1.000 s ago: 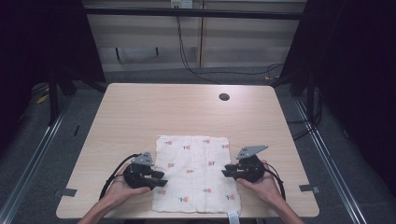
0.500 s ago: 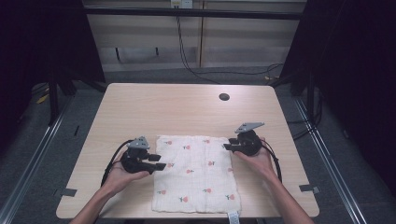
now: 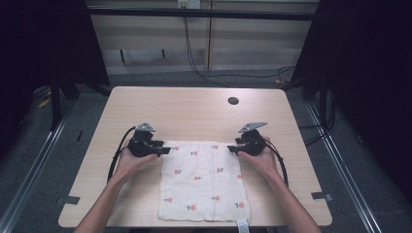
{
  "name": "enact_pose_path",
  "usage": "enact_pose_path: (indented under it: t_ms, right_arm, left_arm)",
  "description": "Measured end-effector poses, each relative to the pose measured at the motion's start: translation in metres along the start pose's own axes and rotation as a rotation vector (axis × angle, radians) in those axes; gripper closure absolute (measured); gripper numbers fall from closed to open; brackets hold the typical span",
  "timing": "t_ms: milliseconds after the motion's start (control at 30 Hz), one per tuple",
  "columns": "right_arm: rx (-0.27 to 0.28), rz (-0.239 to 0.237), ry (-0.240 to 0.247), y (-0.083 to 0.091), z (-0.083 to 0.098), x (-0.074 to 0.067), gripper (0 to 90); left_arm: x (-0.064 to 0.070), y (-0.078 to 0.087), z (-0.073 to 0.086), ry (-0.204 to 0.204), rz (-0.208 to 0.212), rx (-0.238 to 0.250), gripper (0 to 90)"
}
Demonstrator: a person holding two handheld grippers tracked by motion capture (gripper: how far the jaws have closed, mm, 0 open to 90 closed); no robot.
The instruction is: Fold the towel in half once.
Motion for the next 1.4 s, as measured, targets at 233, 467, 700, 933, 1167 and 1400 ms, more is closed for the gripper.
enact_pose_path:
  t_ms: [233,467,700,933,1167,1400]
  right_arm:
    - [-0.006,0.001,0.014,-0.007,0.004,0.000,49.3]
    - [-0.008,-0.015,0.013,-0.004,0.005,-0.005,66.9]
    - [-0.007,-0.048,-0.008,-0.003,0.005,-0.003,83.3]
    - [-0.007,-0.055,-0.013,-0.003,0.006,-0.003,84.8]
    - [0.000,-0.058,-0.018,-0.004,0.006,-0.003,84.4]
    - [0.003,-0.057,-0.010,-0.003,0.006,-0.004,83.9]
  left_arm:
    - [-0.009,-0.001,0.003,0.008,-0.020,0.007,47.0]
    - [-0.011,0.000,0.003,0.003,-0.033,0.014,46.6]
    - [-0.020,0.001,-0.011,0.021,-0.019,0.052,49.8]
    - [-0.030,-0.012,-0.009,0.034,-0.019,0.044,54.5]
    - [-0.023,-0.024,-0.006,-0.037,-0.058,-0.006,57.3]
    - [-0.008,-0.032,-0.012,-0.094,-0.062,-0.032,51.7]
Point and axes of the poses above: each handheld gripper's, and its own axes: y roughly backward along the jaws, z roughly out of its underside, x roughly to its right, the point moved 5 cm from there along -y, roughly forward along the jaws, and after that the axes turned 1 degree about y, right-handed, at the moved point
